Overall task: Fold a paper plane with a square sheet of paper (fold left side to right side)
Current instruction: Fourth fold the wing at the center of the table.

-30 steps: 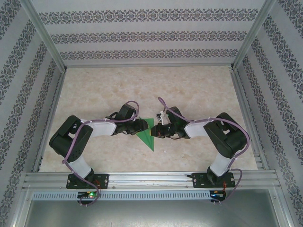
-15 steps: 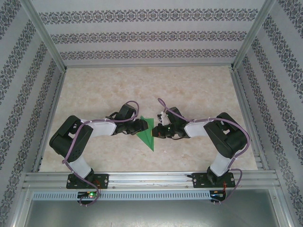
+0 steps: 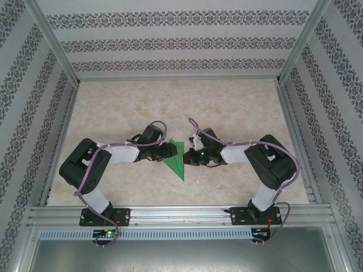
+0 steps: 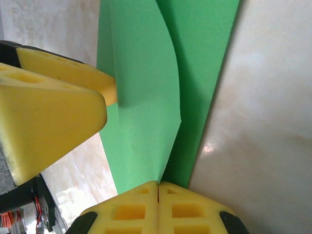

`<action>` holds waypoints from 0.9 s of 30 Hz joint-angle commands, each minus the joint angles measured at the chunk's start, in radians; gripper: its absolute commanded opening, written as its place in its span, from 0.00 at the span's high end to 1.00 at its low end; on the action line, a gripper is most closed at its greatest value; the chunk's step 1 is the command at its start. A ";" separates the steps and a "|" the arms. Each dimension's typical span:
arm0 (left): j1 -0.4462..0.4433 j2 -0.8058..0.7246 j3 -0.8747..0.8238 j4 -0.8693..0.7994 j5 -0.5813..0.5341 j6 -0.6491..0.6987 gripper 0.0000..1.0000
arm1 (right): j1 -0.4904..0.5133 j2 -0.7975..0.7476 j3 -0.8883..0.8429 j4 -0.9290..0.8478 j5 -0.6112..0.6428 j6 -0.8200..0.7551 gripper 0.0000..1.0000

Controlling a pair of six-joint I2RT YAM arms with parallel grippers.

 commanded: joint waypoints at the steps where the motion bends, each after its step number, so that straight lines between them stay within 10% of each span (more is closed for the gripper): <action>1: -0.015 0.027 -0.010 -0.094 -0.052 0.025 0.54 | -0.002 0.002 0.019 -0.025 0.025 -0.032 1.00; 27: -0.016 0.011 -0.025 -0.080 -0.052 0.016 0.54 | 0.014 0.040 0.019 -0.095 0.089 -0.048 1.00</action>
